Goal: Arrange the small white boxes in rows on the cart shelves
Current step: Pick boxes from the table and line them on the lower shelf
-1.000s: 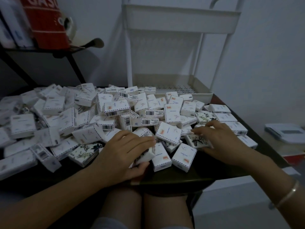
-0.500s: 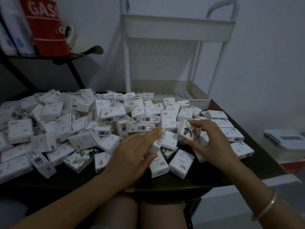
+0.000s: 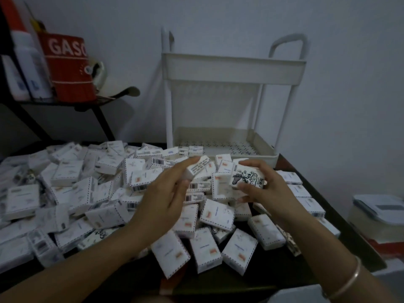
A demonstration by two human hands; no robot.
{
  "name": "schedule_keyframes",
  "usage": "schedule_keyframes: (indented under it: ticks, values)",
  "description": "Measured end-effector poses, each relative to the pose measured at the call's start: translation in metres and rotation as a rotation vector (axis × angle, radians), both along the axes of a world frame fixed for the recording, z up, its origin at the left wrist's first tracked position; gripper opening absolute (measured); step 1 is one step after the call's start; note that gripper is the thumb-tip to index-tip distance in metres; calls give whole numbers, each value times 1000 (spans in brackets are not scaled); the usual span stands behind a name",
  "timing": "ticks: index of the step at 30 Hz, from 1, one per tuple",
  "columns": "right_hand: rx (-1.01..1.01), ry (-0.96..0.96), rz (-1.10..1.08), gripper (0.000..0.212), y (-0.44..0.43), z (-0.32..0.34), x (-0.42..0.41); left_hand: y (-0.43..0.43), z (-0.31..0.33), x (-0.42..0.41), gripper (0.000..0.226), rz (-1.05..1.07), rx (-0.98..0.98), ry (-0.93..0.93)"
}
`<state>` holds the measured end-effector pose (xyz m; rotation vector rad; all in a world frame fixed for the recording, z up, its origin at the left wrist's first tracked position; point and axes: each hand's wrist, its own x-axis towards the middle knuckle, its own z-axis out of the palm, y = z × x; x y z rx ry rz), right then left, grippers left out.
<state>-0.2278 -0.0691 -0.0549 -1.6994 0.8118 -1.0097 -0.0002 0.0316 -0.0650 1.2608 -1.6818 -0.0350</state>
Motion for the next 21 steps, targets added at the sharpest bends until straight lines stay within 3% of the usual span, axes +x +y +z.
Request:
schedule_keyframes:
  ticks: [4, 8, 12, 16, 19, 21]
  values:
    - [78, -92, 1, 35, -15, 21, 14, -28, 31, 11, 41, -60, 69, 109]
    - [24, -115, -37, 28, -35, 37, 29, -61, 61, 21, 41, -156, 156, 262]
    - [-115, 161, -129, 38, -70, 38, 42, -97, 78, 33, 40, -206, 326, 433]
    - [-43, 139, -35, 36, -98, 37, 59, -122, 90, 41, 18, -189, 410, 635]
    - [-31, 134, -4, 42, -117, 36, 70, -138, 95, 51, 16, -112, 381, 600]
    - [-11, 118, 16, 47, -130, 37, 75, -146, 99, 57, 27, -60, 374, 515]
